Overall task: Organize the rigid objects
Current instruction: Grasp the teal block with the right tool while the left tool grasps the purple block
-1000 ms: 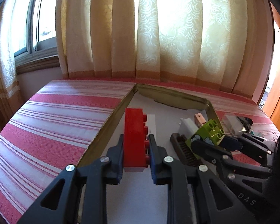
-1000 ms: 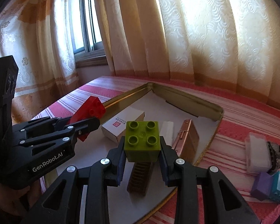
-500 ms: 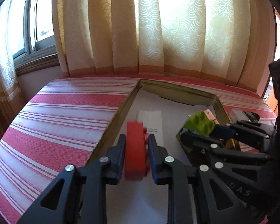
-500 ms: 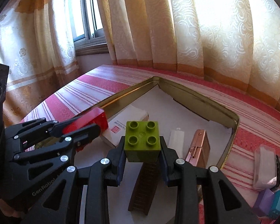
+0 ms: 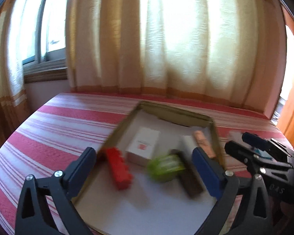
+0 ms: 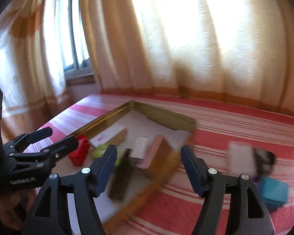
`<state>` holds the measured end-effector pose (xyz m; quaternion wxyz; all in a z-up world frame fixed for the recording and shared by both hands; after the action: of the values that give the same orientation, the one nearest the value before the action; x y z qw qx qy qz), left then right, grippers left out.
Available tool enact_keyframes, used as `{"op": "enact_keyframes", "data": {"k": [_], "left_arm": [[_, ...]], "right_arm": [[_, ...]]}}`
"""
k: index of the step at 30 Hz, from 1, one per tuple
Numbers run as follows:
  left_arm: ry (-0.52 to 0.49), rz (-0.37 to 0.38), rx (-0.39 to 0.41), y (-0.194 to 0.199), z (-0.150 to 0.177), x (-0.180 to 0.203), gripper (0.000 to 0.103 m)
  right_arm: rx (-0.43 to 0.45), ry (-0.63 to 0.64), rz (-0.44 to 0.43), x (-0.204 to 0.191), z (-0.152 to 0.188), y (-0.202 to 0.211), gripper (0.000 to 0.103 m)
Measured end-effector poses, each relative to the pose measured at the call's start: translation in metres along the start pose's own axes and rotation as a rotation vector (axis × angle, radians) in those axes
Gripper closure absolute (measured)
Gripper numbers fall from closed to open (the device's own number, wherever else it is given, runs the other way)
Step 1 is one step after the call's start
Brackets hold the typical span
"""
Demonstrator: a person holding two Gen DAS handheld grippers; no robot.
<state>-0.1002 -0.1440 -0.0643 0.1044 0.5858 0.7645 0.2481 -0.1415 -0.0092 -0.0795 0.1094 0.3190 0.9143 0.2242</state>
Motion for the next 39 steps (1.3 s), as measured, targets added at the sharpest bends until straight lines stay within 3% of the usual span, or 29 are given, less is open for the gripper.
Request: {"op": "enact_keyframes", "data": {"k": [6, 11, 17, 22, 26, 28, 29, 32, 39], "left_arm": [[-0.077, 0.103, -0.005, 0.003, 0.008, 0.070, 0.001], [-0.135, 0.141, -0.032, -0.009, 0.014, 0.121, 0.001], [-0.179, 0.158, -0.043, -0.013, 0.018, 0.150, 0.001], [-0.169, 0.143, -0.071, -0.028, 0.021, 0.152, 0.001], [-0.163, 0.142, -0.092, -0.036, 0.025, 0.156, 0.001], [-0.167, 0.143, -0.104, -0.039, 0.027, 0.159, 0.001], [-0.167, 0.148, -0.111, -0.041, 0.029, 0.161, 0.001], [-0.172, 0.162, -0.129, -0.043, 0.033, 0.168, 0.001], [-0.224, 0.218, -0.192, -0.053, 0.048, 0.204, 0.001]], "right_arm": [[0.011, -0.080, 0.264, 0.082, 0.021, 0.041, 0.026], [-0.045, -0.222, 0.365, 0.141, 0.045, 0.051, 0.025], [-0.092, -0.257, 0.348, 0.161, 0.051, 0.047, 0.019], [-0.159, -0.270, 0.352, 0.165, 0.056, 0.035, 0.016], [-0.255, -0.338, 0.342, 0.179, 0.068, 0.023, 0.016], [-0.259, -0.384, 0.317, 0.187, 0.071, 0.023, 0.016], [-0.254, -0.401, 0.316, 0.191, 0.071, 0.025, 0.016], [-0.246, -0.419, 0.308, 0.197, 0.073, 0.030, 0.031], [-0.243, -0.389, 0.364, 0.209, 0.075, 0.046, 0.035]]}}
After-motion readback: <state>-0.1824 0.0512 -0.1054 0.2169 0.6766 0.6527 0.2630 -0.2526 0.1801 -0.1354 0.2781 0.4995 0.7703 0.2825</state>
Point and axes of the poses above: each gripper's, at about its wrist camera, not at the fingertips, and y roughly against the way its jaws point, x to its right, z to its underside, the point moved 6 cm from there along -y, roughly the way its jaws point, and after that the axes turned 3 degrees about y, right-handed, at the moved point
